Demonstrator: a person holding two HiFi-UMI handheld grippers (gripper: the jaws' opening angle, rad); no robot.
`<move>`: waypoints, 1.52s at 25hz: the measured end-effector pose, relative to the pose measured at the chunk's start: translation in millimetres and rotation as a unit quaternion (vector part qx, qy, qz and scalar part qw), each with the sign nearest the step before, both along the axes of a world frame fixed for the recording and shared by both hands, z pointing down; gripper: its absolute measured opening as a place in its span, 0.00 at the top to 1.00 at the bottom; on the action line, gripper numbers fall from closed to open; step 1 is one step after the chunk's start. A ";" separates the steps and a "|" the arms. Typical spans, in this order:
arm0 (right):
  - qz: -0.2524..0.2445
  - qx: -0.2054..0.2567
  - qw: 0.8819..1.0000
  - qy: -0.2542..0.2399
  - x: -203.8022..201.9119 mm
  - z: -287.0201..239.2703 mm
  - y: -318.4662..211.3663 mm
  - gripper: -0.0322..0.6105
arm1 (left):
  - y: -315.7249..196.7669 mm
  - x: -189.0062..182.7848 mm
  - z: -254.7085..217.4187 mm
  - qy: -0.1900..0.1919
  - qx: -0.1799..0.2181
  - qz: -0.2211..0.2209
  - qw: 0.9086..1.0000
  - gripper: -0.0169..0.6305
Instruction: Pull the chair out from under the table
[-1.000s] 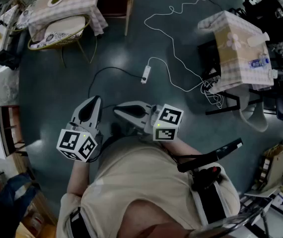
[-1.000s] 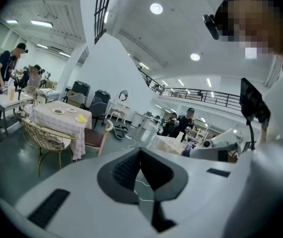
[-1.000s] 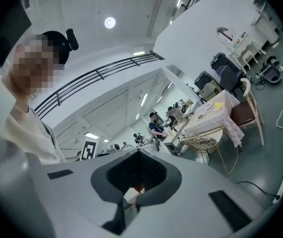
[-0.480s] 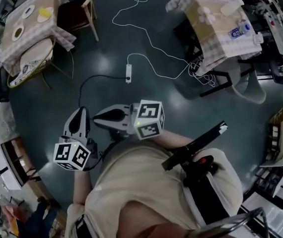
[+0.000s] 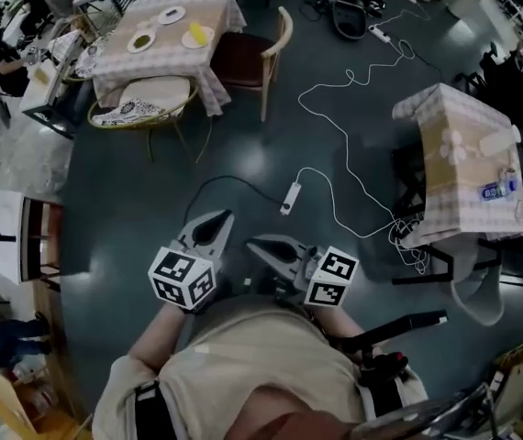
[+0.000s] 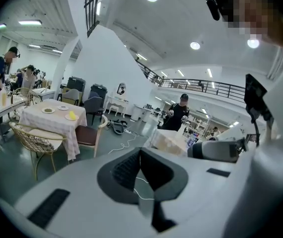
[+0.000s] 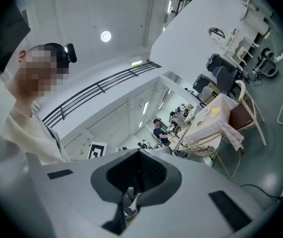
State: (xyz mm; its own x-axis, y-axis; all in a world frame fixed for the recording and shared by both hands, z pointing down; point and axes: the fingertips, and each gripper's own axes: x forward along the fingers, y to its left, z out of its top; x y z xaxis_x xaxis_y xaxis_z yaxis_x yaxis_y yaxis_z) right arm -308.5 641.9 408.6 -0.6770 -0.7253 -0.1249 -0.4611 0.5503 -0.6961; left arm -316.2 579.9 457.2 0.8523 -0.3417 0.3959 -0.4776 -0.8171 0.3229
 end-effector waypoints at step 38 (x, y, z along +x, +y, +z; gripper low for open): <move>-0.066 0.013 0.993 0.101 80.7 -1.8 -121.8 0.94 | -146.6 75.7 -16.4 0.029 0.048 -0.020 0.998 0.96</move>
State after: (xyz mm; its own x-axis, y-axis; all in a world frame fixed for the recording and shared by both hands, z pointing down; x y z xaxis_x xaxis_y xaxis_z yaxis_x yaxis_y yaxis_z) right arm -227.8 520.1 406.8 -0.7791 -0.6268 0.0053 -0.5121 0.6316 -0.5821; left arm -240.5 433.4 440.8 0.8579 -0.4100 0.3097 -0.4931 -0.8262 0.2723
